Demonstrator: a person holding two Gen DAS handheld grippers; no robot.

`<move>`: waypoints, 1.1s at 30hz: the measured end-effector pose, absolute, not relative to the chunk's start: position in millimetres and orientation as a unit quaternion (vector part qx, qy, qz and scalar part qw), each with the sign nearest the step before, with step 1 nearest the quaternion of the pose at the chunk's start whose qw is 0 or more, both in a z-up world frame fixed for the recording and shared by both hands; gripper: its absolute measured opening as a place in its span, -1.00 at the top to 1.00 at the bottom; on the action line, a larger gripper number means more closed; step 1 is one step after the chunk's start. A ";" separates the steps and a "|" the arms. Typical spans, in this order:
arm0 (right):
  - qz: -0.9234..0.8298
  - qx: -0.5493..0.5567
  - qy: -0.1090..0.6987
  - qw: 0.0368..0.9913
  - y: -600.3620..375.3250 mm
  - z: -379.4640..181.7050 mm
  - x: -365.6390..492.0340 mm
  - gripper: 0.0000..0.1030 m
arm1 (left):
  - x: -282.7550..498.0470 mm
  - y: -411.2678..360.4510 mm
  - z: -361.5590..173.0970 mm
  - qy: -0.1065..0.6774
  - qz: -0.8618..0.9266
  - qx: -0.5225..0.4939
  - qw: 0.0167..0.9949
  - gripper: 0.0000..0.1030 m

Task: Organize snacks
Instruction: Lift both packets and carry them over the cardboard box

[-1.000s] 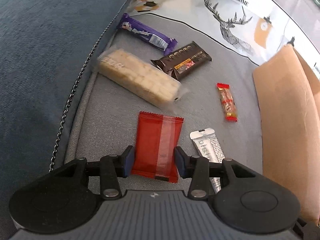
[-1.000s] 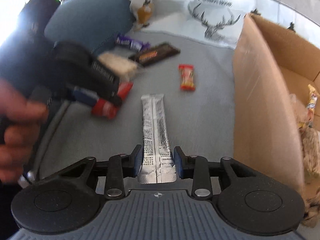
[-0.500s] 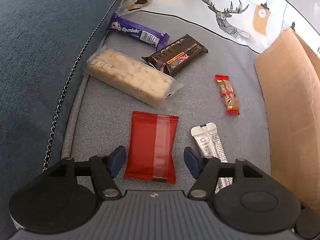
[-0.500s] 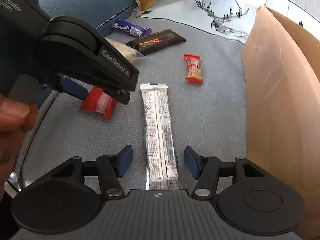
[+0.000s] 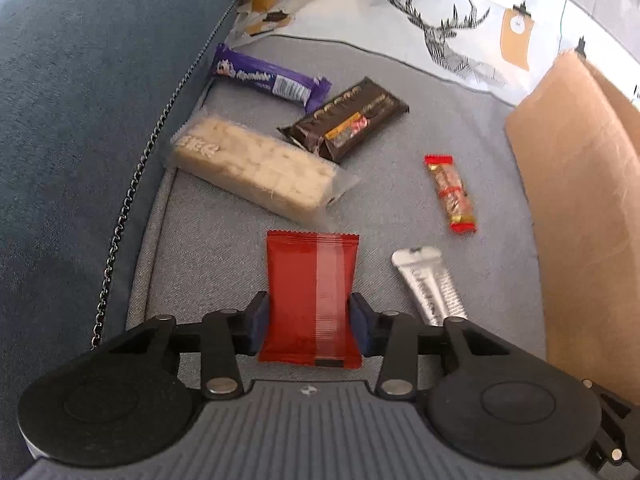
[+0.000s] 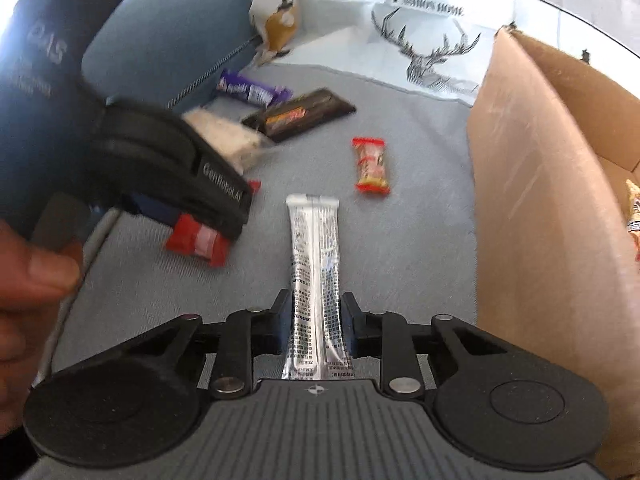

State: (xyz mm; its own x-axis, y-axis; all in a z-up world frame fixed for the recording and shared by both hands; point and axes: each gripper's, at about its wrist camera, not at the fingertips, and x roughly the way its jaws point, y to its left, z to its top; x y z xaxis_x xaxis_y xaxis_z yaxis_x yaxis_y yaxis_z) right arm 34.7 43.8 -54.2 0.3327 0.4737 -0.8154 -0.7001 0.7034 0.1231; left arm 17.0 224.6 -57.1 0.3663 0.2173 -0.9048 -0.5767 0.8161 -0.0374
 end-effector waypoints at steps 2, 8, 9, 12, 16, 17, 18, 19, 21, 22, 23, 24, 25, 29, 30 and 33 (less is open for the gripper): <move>0.365 -0.117 0.441 0.811 41.0 -49.2 34.8 0.49 | 16.3 225.1 -52.7 0.498 0.248 -0.184 0.810 0.10; 0.364 -0.087 0.422 0.826 29.7 -35.0 34.5 0.49 | 9.8 220.9 -33.5 0.470 0.252 -0.189 0.825 0.14; 0.365 -0.083 0.419 0.827 27.4 -32.7 34.2 0.49 | 8.5 220.4 -30.3 0.465 0.253 -0.189 0.827 0.14; 0.367 -0.072 0.411 0.831 21.0 -26.0 33.6 0.49 | 2.3 218.7 -19.2 0.447 0.260 -0.190 0.834 0.14; 0.372 -0.059 0.397 0.837 11.5 -14.6 31.6 0.49 | -5.1 214.9 -6.3 0.427 0.265 -0.184 0.845 0.14; 0.374 -0.057 0.392 0.839 9.3 -11.5 31.4 0.49 | -6.7 213.7 -3.0 0.424 0.266 -0.181 0.846 0.14; 0.375 -0.054 0.387 0.841 6.7 -8.0 30.9 0.49 | -8.0 212.9 0.2 0.422 0.267 -0.179 0.848 0.14; 0.376 -0.051 0.383 0.842 4.3 -4.7 30.1 0.49 | -9.1 212.2 3.3 0.419 0.269 -0.177 0.849 0.14; 0.381 -0.047 0.371 0.846 0.1 2.1 29.5 0.49 | -12.0 210.4 8.8 0.413 0.272 -0.173 0.852 0.14; 0.384 -0.046 0.365 0.847 -1.2 4.3 29.7 0.49 | -13.0 209.3 11.4 0.409 0.272 -0.171 0.854 0.14; 0.386 -0.045 0.358 0.849 -3.2 7.5 28.9 0.49 | -13.9 208.4 13.8 0.406 0.272 -0.169 0.856 0.14; 0.388 -0.045 0.351 0.851 -4.8 10.3 28.0 0.49 | -14.1 206.7 16.1 0.404 0.272 -0.166 0.857 0.14; 0.390 -0.046 0.344 0.853 -6.4 12.8 27.4 0.49 | -14.0 204.9 17.6 0.403 0.273 -0.163 0.858 0.14; 0.388 -0.039 0.317 0.864 -14.0 21.5 26.8 0.49 | -9.7 197.8 22.9 0.397 0.272 -0.148 0.864 0.14; 0.388 -0.037 0.312 0.866 -16.0 23.4 27.4 0.49 | -8.5 195.5 23.9 0.395 0.272 -0.143 0.866 0.14; 0.388 -0.030 0.300 0.871 -22.3 28.9 29.6 0.49 | -5.1 189.4 26.5 0.389 0.270 -0.131 0.871 0.14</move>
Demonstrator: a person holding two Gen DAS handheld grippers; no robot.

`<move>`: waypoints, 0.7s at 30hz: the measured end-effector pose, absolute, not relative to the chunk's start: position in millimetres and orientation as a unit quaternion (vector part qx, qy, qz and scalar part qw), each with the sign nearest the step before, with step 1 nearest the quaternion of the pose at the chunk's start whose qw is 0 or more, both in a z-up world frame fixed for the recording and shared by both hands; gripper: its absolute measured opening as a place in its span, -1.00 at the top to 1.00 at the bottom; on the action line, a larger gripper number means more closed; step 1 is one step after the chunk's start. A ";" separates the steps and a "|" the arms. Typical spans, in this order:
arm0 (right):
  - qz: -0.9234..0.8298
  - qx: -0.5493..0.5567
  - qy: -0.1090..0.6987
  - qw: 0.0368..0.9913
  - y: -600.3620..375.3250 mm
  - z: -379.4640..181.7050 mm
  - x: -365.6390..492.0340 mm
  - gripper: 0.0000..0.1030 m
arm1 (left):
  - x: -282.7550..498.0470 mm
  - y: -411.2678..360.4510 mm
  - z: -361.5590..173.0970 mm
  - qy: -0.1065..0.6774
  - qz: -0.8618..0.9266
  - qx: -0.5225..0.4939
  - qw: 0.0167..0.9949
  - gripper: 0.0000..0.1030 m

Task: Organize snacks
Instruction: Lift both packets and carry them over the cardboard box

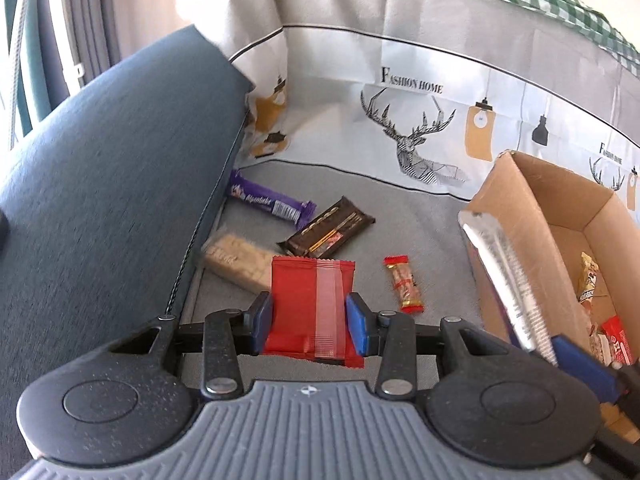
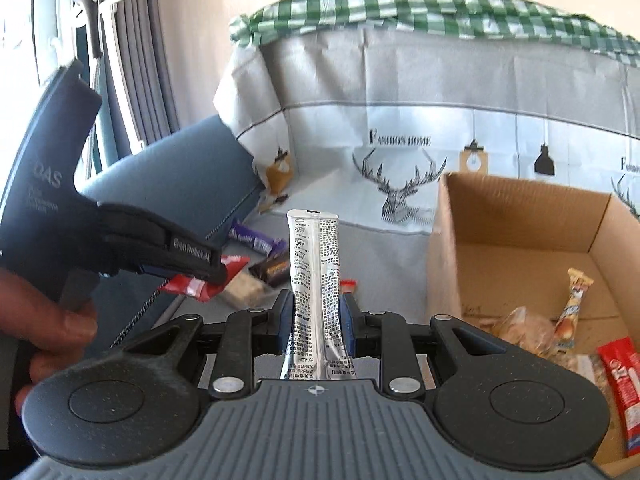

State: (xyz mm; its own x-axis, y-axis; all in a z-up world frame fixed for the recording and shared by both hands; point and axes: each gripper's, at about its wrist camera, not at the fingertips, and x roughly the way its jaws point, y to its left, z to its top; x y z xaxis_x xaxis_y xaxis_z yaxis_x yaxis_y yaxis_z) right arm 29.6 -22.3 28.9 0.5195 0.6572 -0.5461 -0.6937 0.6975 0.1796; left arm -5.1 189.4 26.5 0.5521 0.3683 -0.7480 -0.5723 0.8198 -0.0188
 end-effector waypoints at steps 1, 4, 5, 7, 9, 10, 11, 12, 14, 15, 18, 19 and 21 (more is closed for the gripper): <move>0.387 -0.027 0.296 0.873 -24.6 30.4 30.3 0.49 | -3.9 187.7 27.1 0.387 0.270 -0.129 0.873 0.14; 0.383 -0.018 0.284 0.879 -32.1 35.5 33.8 0.49 | -0.5 183.3 28.2 0.382 0.266 -0.126 0.876 0.14; 0.381 -0.015 0.281 0.881 -34.7 37.3 35.2 0.49 | 0.9 181.8 28.5 0.381 0.265 -0.125 0.877 0.14; 0.379 -0.010 0.275 0.884 -39.2 39.9 37.7 0.49 | 3.7 179.3 28.8 0.379 0.262 -0.126 0.879 0.14; 0.376 -0.007 0.271 0.886 -43.7 41.6 39.9 0.49 | 6.1 176.3 29.5 0.377 0.259 -0.125 0.880 0.14; 0.374 -0.007 0.269 0.887 -46.1 42.4 41.4 0.49 | 7.6 175.0 29.8 0.377 0.258 -0.125 0.881 0.14; 0.373 -0.006 0.268 0.888 -47.8 43.0 42.2 0.49 | 8.9 173.8 29.9 0.376 0.256 -0.125 0.882 0.14; 0.371 -0.006 0.266 0.890 -50.4 43.8 43.9 0.49 | 9.6 172.9 30.2 0.375 0.255 -0.127 0.882 0.14; 0.368 -0.004 0.263 0.892 -55.6 45.5 46.2 0.49 | 11.4 171.5 30.6 0.374 0.252 -0.128 0.883 0.14; 0.367 -0.003 0.262 0.893 -57.9 46.1 47.8 0.49 | 12.4 170.5 30.8 0.373 0.251 -0.129 0.884 0.14; 0.363 -0.001 0.258 0.896 -65.8 48.0 51.3 0.49 | 15.5 168.3 30.6 0.373 0.247 -0.132 0.885 0.14; 0.361 0.000 0.257 0.897 -67.9 48.6 52.9 0.49 | 16.5 167.6 30.7 0.373 0.246 -0.132 0.885 0.14; 0.358 0.004 0.255 0.898 -73.5 50.4 55.6 0.49 | 18.0 165.9 31.1 0.370 0.244 -0.132 0.886 0.14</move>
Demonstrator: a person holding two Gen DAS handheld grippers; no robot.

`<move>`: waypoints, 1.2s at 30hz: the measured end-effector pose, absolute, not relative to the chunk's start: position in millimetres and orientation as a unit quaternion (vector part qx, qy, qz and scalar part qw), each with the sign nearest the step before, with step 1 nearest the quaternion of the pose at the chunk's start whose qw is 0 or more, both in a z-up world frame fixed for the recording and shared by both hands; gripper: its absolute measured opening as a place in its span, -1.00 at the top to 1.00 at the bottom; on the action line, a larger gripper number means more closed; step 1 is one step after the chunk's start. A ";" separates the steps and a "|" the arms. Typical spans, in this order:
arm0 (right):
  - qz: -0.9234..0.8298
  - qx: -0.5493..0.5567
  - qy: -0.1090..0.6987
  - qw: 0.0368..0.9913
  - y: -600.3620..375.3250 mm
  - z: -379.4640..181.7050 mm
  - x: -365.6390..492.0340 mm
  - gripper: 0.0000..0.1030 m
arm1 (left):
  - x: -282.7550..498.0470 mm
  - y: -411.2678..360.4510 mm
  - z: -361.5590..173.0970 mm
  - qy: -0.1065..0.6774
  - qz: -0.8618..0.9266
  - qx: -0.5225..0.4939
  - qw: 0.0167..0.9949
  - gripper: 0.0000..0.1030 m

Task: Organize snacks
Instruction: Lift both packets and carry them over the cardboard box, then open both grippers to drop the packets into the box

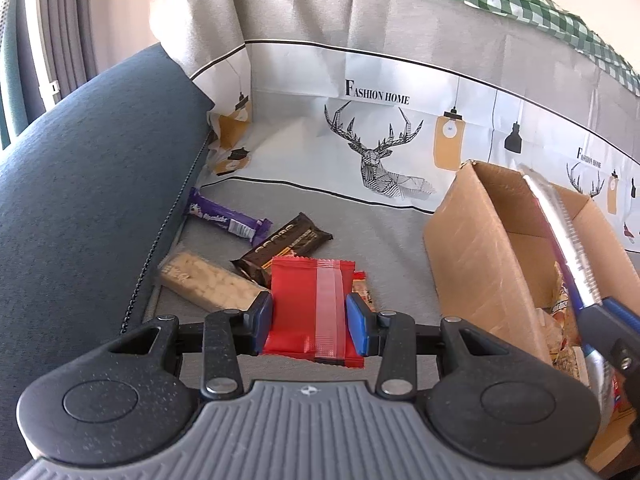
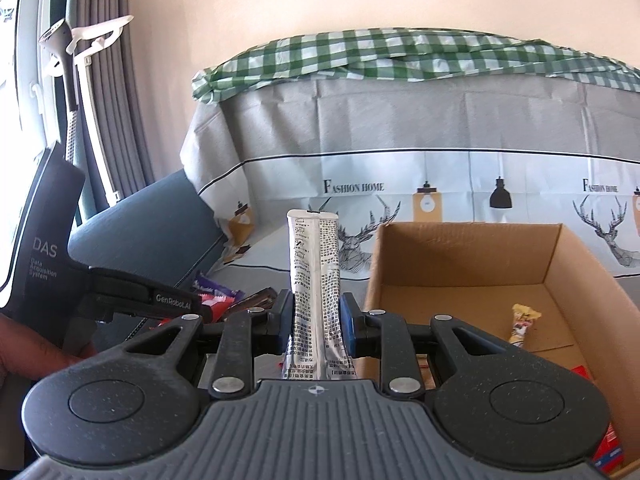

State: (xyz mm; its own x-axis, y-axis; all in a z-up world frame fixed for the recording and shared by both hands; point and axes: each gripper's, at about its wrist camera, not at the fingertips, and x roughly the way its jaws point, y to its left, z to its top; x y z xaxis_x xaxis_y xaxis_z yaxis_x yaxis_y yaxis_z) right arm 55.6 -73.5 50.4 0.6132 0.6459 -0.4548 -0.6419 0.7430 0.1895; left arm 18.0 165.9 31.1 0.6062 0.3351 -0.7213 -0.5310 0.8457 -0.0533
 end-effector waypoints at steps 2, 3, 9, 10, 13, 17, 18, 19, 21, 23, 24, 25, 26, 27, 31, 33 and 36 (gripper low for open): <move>0.355 0.008 0.251 0.900 -79.2 52.5 58.2 0.49 | 19.0 163.9 31.6 0.367 0.245 -0.131 0.888 0.14; 0.354 0.010 0.250 0.901 -81.7 53.5 59.5 0.49 | 19.5 162.9 32.0 0.365 0.245 -0.130 0.889 0.14; 0.340 0.026 0.240 0.909 -99.6 59.2 68.7 0.49 | 21.4 146.7 41.8 0.329 0.236 -0.114 0.907 0.14; 0.336 0.030 0.239 0.911 -102.7 59.6 70.9 0.49 | 21.9 143.0 44.0 0.320 0.233 -0.111 0.912 0.14; 0.323 0.041 0.241 0.914 -112.7 60.6 77.9 0.49 | 24.0 129.4 51.4 0.289 0.222 -0.099 0.926 0.14; 0.303 0.049 0.238 0.921 -123.8 61.1 85.0 0.49 | 28.6 110.4 58.8 0.250 0.198 -0.086 0.944 0.14; 0.296 0.050 0.237 0.924 -126.2 61.2 86.7 0.49 | 29.8 106.1 59.9 0.243 0.191 -0.083 0.947 0.14; 0.290 0.050 0.235 0.926 -128.1 61.2 88.1 0.49 | 32.0 101.0 60.8 0.237 0.184 -0.080 0.951 0.14; 0.276 0.053 0.232 0.931 -133.5 61.4 91.7 0.49 | 36.4 91.5 61.8 0.227 0.168 -0.076 0.956 0.14; 0.260 0.055 0.229 0.936 -139.0 61.2 95.4 0.49 | 39.5 81.5 62.8 0.217 0.152 -0.071 0.961 0.14; 0.250 0.056 0.228 0.939 -142.2 61.2 97.6 0.49 | 41.4 76.5 63.1 0.213 0.145 -0.068 0.964 0.14; 0.241 0.058 0.226 0.942 -145.0 61.1 99.4 0.49 | 43.6 71.4 63.3 0.209 0.138 -0.065 0.966 0.14; 0.231 0.061 0.226 0.944 -148.6 61.0 101.7 0.49 | 46.1 67.3 63.0 0.207 0.131 -0.062 0.968 0.14; 0.222 0.063 0.225 0.947 -152.2 60.7 103.8 0.49 | 47.9 62.6 62.7 0.205 0.124 -0.060 0.969 0.14; 0.191 0.071 0.227 0.952 -166.6 57.6 111.3 0.49 | 55.4 43.9 60.7 0.200 0.098 -0.056 0.973 0.14; 0.181 0.071 0.226 0.954 -172.4 55.7 114.3 0.49 | 58.2 35.4 59.4 0.197 0.087 -0.055 0.975 0.14; 0.173 0.068 0.225 0.956 -178.0 52.5 117.5 0.49 | 63.5 24.8 57.2 0.195 0.071 -0.054 0.977 0.14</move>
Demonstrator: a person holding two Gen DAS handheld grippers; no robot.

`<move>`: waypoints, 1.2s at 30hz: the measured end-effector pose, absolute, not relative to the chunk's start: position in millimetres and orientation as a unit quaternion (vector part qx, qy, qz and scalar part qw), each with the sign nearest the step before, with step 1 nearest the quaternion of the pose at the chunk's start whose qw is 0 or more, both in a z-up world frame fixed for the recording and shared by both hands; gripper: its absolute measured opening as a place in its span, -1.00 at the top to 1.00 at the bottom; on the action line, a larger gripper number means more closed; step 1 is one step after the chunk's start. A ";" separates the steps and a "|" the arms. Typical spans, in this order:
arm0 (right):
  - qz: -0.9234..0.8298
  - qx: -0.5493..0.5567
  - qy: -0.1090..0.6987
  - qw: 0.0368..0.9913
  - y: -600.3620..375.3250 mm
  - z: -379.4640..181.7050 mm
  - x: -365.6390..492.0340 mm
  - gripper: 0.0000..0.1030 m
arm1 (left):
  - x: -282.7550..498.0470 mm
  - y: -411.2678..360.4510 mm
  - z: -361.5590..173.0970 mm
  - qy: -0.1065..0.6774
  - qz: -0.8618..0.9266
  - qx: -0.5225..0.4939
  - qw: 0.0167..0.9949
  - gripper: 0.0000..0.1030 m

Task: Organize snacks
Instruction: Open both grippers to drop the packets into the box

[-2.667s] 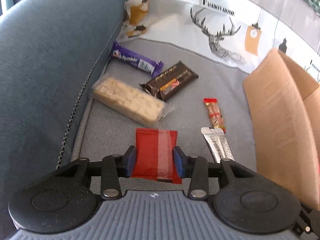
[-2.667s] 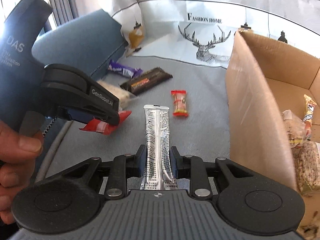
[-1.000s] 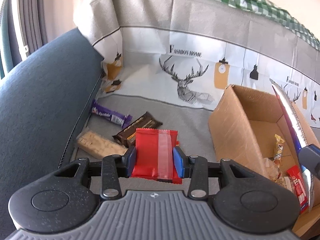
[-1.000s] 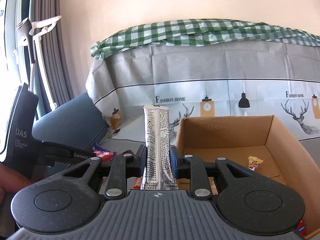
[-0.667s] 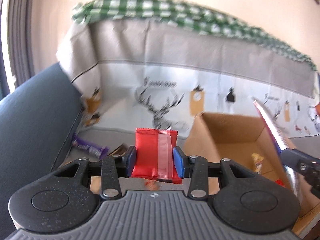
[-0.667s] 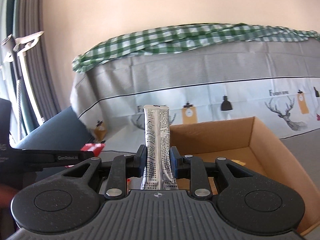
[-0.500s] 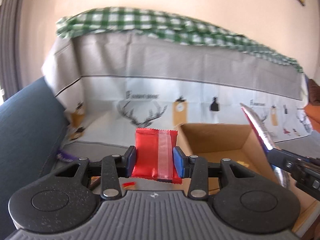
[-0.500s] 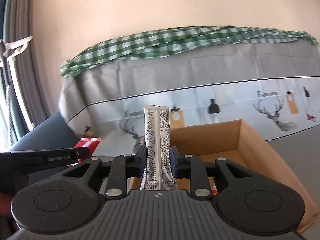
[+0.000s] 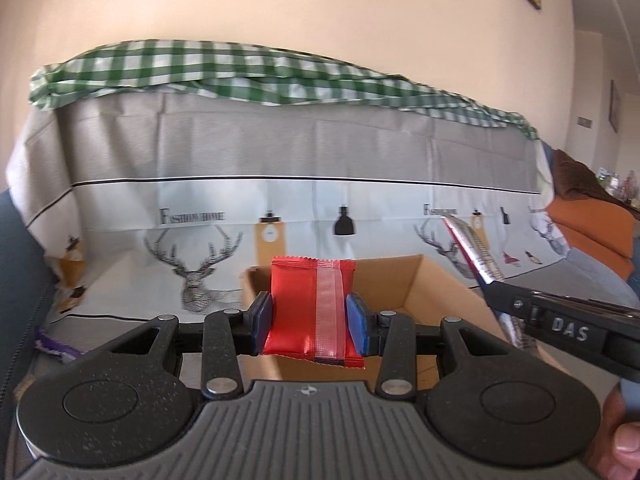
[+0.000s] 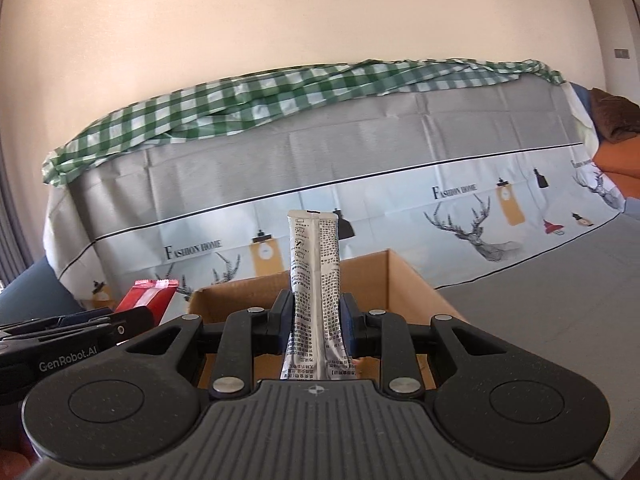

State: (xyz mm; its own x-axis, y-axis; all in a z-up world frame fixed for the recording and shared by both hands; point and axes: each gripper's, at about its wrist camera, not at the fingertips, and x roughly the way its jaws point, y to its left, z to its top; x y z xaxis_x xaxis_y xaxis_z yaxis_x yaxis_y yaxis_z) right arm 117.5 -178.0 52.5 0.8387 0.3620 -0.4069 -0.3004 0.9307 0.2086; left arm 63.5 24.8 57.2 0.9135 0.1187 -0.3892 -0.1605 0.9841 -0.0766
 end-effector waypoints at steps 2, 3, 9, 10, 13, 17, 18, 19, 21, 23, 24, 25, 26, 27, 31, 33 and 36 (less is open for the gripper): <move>0.169 0.064 0.223 0.958 -180.7 50.7 118.0 0.49 | 66.1 20.1 55.7 0.195 0.064 -0.053 0.977 0.14; 0.167 0.062 0.222 0.959 -181.9 50.3 118.1 0.49 | 67.8 18.0 55.1 0.195 0.061 -0.054 0.978 0.14; 0.160 0.060 0.219 0.961 -183.9 49.3 118.8 0.49 | 74.2 10.6 52.7 0.195 0.047 -0.061 0.978 0.13; 0.159 0.059 0.219 0.961 -183.4 49.0 118.6 0.47 | 74.9 9.9 52.4 0.196 0.042 -0.063 0.978 0.13; 0.158 0.048 0.225 0.960 -179.1 48.2 119.1 0.18 | 80.4 7.9 48.3 0.223 0.014 -0.069 0.972 -0.20; 0.125 0.056 0.233 0.963 -180.0 47.9 122.3 -0.19 | 76.6 8.7 48.5 0.219 0.039 -0.038 0.974 -0.39; 0.122 0.062 0.236 0.962 -180.4 47.7 123.0 -0.22 | 75.4 11.3 48.7 0.218 0.045 -0.036 0.974 -0.39; 0.119 0.063 0.236 0.962 -179.4 47.5 122.6 -0.26 | 74.3 14.6 48.8 0.219 0.051 -0.034 0.974 -0.39; 0.119 0.060 0.235 0.963 -175.5 46.9 120.3 -0.28 | 71.0 21.9 48.8 0.219 0.066 -0.028 0.973 -0.39; 0.123 0.057 0.235 0.963 -170.6 46.6 117.1 -0.36 | 65.8 31.0 50.0 0.213 0.083 -0.026 0.973 -0.39; 0.124 0.057 0.233 0.963 -168.3 46.7 114.9 -0.38 | 62.3 35.5 51.1 0.210 0.089 -0.029 0.973 -0.39; 0.126 0.056 0.233 0.963 -165.8 46.8 112.7 -0.40 | 59.3 40.4 51.7 0.208 0.093 -0.033 0.973 -0.39; 0.128 0.056 0.233 0.962 -162.6 46.6 110.4 -0.43 | 56.8 46.2 51.0 0.210 0.096 -0.038 0.972 -0.39; 0.131 0.056 0.234 0.962 -159.9 46.7 108.0 -0.45 | 54.2 50.8 50.4 0.214 0.100 -0.042 0.971 -0.39; 0.145 0.057 0.236 0.959 -145.7 47.5 97.2 -0.48 | 41.6 69.1 49.4 0.229 0.117 -0.051 0.965 -0.39; 0.152 0.057 0.237 0.958 -136.4 48.1 89.9 -0.48 | 34.3 79.3 50.2 0.236 0.122 -0.061 0.962 -0.39; 0.164 0.049 0.232 0.958 -120.8 49.0 78.4 -0.48 | 22.6 95.0 51.1 0.243 0.126 -0.083 0.958 -0.32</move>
State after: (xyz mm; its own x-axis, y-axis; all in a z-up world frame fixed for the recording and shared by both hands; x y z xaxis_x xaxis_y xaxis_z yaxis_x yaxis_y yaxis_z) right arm 78.4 -120.8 49.0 0.8390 0.3363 -0.4279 -0.2909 0.9416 0.1697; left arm 22.6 95.0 51.1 0.8501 0.2015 -0.4866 -0.2820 0.9544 -0.0975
